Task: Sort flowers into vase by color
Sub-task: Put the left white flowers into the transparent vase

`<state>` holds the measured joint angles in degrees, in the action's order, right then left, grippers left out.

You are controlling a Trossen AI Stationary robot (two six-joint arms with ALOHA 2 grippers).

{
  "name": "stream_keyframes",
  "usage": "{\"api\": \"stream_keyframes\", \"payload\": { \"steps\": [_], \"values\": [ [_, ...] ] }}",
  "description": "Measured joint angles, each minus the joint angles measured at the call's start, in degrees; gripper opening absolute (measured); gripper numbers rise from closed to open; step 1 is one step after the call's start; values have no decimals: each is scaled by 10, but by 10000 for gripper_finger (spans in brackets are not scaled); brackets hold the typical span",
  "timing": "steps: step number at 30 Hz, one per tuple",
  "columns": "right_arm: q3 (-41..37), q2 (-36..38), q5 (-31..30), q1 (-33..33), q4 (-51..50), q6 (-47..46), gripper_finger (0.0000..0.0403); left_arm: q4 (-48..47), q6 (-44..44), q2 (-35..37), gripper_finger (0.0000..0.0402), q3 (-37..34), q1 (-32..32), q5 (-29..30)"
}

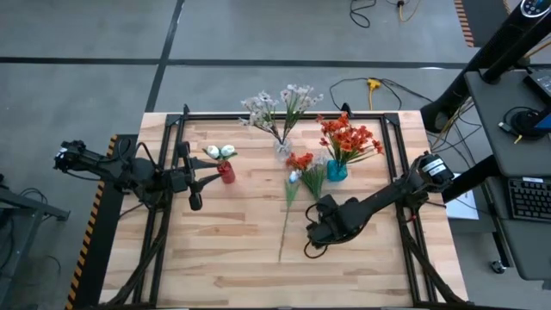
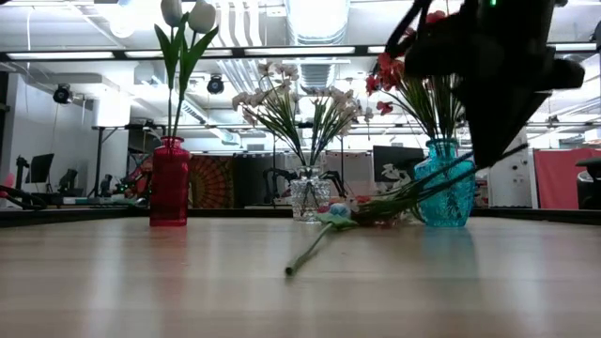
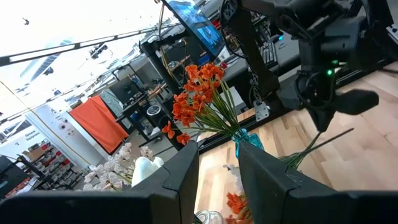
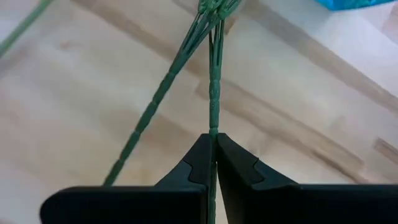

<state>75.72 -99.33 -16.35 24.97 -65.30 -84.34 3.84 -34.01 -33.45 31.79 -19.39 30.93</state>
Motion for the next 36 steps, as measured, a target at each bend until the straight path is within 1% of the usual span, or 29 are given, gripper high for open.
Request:
{"api": "stream_keyframes", "payload": {
  "steps": [6, 15, 19, 24, 28, 31, 36],
  "values": [
    [66, 0, 58, 0, -91, 15, 12, 0, 0, 0, 97, 0, 0, 0],
    [195, 1, 63, 0, -239, 25, 12, 0, 0, 0, 97, 0, 0, 0],
    [243, 4, 81, 0, -247, 47, 12, 0, 0, 0, 97, 0, 0, 0],
    [305, 8, 80, -1, -247, 53, 12, 2, 0, -1, 97, 0, 0, 0],
    [348, 8, 62, -1, -247, 54, 12, 3, 0, -5, 97, 0, 0, 0],
    [371, 8, 12, -1, -247, 44, 12, 3, 0, -7, 97, 0, 0, 0],
    [385, 8, -44, -1, -247, 54, 11, 7, 0, -8, 97, 0, 0, 0]
  ]
}}
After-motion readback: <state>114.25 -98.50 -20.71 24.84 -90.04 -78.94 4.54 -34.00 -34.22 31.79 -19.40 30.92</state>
